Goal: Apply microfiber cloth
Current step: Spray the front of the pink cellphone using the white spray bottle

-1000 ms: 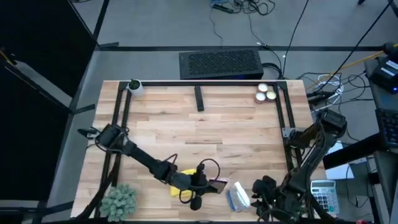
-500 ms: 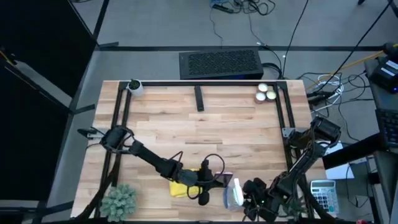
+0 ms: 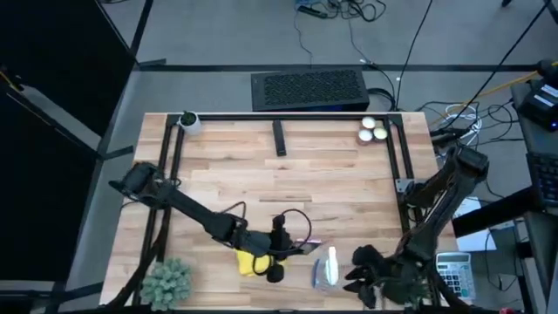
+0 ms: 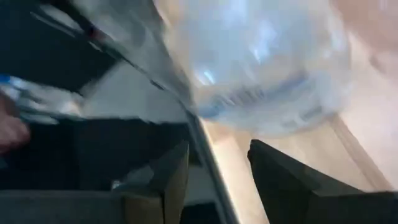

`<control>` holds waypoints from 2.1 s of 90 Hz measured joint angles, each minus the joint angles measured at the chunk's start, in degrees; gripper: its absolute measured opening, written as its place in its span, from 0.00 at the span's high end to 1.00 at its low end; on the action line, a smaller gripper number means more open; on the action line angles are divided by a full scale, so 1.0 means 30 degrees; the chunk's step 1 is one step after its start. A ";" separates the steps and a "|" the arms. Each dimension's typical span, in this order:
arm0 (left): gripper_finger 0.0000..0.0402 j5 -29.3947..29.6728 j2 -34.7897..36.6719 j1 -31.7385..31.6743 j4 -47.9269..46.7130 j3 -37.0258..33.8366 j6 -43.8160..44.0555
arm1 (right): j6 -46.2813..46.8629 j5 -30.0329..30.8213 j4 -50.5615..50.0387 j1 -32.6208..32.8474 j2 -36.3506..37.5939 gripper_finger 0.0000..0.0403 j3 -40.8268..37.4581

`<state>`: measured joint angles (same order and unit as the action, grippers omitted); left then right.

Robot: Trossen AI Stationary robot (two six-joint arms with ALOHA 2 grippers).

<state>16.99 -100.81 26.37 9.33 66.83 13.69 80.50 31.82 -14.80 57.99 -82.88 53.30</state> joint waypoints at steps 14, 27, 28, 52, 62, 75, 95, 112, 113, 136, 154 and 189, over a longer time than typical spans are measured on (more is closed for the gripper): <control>0.98 0.0896 0.2195 0.0043 -0.2151 0.0000 -0.0348 | -0.3068 0.4076 0.0226 0.0230 0.0272 0.62 0.0000; 0.98 0.1147 0.3227 0.0046 -0.3324 0.0000 -0.0337 | -0.5851 0.5166 -0.0472 -0.0590 0.0584 0.61 -0.0007; 0.98 0.1165 0.3283 0.0050 -0.3364 0.0000 -0.0332 | -0.5908 0.5156 -0.0488 -0.0639 0.0638 0.61 -0.0007; 0.98 0.1195 0.3584 -0.0067 -0.3547 0.0000 -0.0324 | -0.7618 0.5051 -0.0448 -0.0923 0.2335 0.40 -0.0007; 0.98 0.1195 0.3589 -0.0063 -0.3712 0.0000 -0.0318 | -0.8101 0.5069 -0.0535 -0.0931 0.2421 0.27 -0.0007; 0.98 0.1193 0.3582 -0.0052 -0.3698 0.0000 -0.0326 | -0.8068 0.5431 -0.1226 -0.0923 0.2421 0.10 -0.0007; 0.98 0.1188 0.3582 -0.0052 -0.3720 0.0000 -0.0311 | -0.7647 0.5447 -0.1278 -0.0925 0.2421 0.03 -0.0007; 0.98 0.1181 0.3582 -0.0052 -0.3729 0.0000 -0.0304 | -0.7550 0.4185 -0.1041 -0.0909 0.2445 0.01 -0.0007; 0.98 0.1181 0.3582 -0.0052 -0.3736 0.0000 -0.0304 | -0.7545 0.3912 -0.1032 -0.0909 0.2462 0.01 -0.0007; 0.98 0.1173 0.3582 -0.0052 -0.3791 0.0000 -0.0180 | -0.6480 0.1557 0.1178 0.0827 0.2917 0.03 -0.0007; 0.98 0.1096 0.3582 -0.0166 -0.3975 0.0000 0.0507 | -0.8749 0.4340 0.5249 0.2291 0.1354 0.03 -0.0007; 0.98 0.0407 0.3582 -0.1276 -0.3875 -0.0007 0.0851 | -1.1214 1.0469 0.3490 0.3154 0.1254 0.03 -0.0016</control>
<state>18.21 -90.06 22.55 -2.30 66.81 16.24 46.86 63.23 -4.33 67.45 -79.11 53.25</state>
